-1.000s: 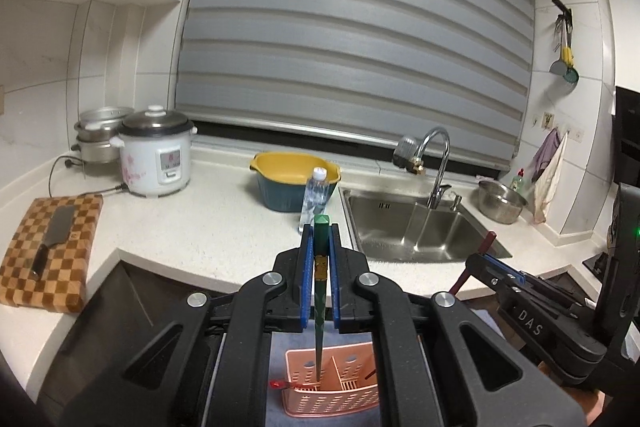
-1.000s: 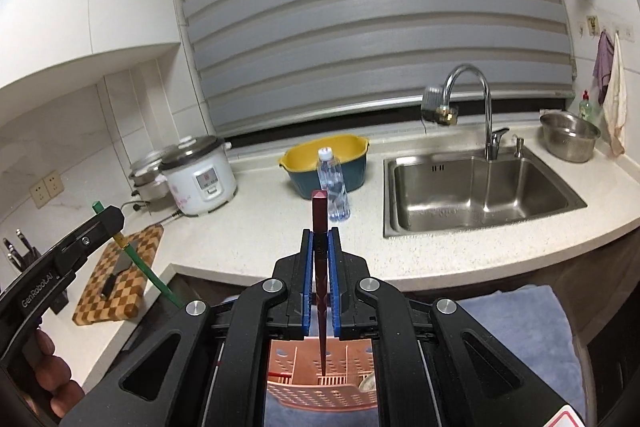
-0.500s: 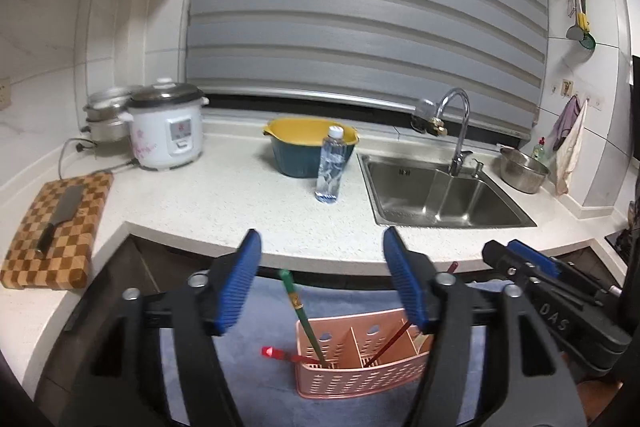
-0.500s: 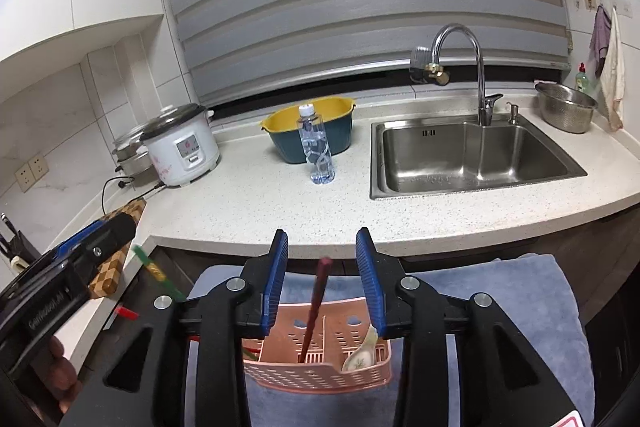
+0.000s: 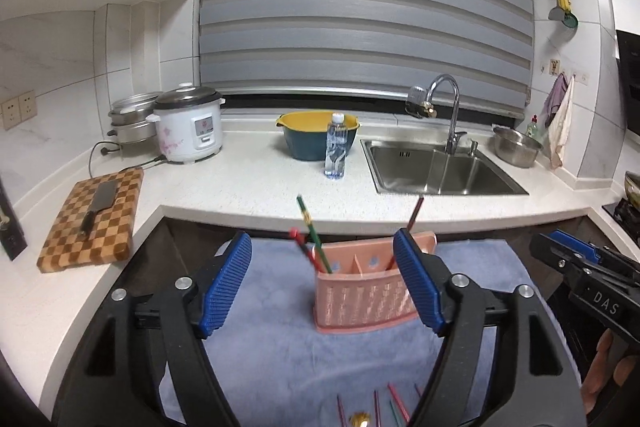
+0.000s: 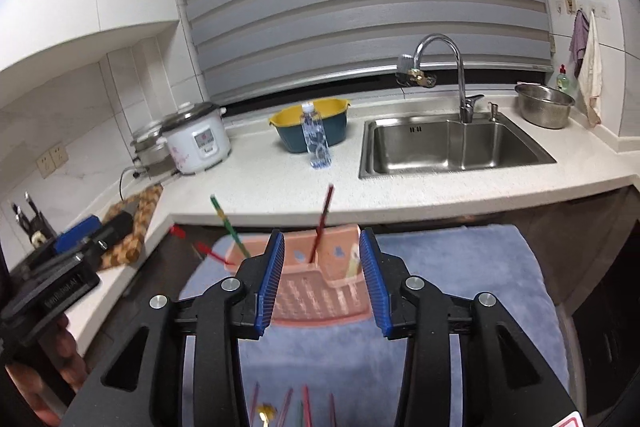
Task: Organize utensils
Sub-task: 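Move both open tools back over the remaining chopsticks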
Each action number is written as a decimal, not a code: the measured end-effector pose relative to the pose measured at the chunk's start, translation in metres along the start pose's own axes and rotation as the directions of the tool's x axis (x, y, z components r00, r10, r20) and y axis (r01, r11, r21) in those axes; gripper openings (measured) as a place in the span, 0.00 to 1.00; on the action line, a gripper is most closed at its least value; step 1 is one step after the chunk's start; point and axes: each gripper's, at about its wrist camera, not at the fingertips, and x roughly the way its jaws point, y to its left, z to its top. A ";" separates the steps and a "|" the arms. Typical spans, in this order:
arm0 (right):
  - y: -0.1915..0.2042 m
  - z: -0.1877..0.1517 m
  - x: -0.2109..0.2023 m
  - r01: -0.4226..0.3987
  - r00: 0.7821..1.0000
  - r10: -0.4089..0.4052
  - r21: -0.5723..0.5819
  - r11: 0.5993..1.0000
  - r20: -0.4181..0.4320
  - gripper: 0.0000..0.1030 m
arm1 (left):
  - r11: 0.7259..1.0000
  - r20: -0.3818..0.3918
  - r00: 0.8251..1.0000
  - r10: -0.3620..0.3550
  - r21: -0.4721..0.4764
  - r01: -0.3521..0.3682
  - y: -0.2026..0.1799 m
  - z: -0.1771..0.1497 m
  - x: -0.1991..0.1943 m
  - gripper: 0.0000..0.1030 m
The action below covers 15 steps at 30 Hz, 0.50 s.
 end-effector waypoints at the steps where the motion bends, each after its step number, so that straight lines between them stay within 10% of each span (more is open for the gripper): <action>1: -0.001 -0.013 -0.008 0.015 1.000 -0.015 -0.010 1.000 -0.014 0.37 | 1.000 -0.010 1.000 0.000 0.002 0.000 0.000 -0.008 -0.006 0.70; 15: -0.025 -0.179 -0.053 0.095 0.957 -0.080 0.040 0.995 -0.280 0.37 | 0.999 -0.266 0.964 0.002 -0.043 -0.014 0.016 -0.159 -0.052 0.72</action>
